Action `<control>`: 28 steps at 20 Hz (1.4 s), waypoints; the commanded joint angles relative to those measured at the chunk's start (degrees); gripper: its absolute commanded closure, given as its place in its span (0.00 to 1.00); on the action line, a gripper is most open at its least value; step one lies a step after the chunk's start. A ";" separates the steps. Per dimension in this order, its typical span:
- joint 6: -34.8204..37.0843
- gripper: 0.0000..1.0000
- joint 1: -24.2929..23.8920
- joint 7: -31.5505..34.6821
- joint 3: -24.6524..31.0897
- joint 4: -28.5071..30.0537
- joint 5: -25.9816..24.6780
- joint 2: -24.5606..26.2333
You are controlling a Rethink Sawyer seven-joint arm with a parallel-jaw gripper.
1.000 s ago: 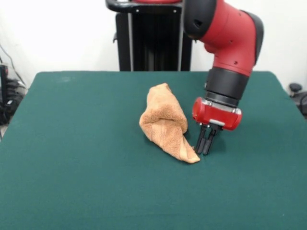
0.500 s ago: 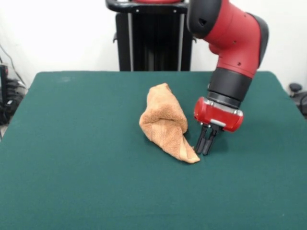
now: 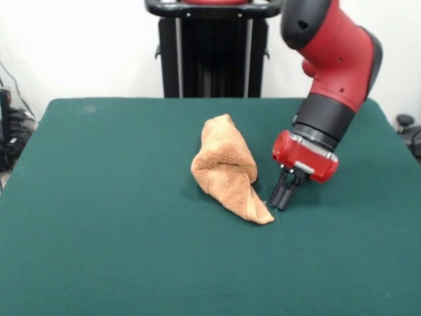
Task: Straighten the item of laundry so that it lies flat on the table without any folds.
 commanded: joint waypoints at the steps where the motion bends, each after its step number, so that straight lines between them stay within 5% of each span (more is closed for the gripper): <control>1: 14.30 1.00 5.64 14.32 -3.69 0.25 10.45 12.55; 6: 19.65 1.00 9.45 14.98 -8.81 -2.34 16.46 18.45; 15: 23.09 1.00 11.86 17.46 -10.96 -5.72 23.11 21.85; 28: 16.10 1.00 11.56 15.15 -12.10 -8.04 28.26 25.46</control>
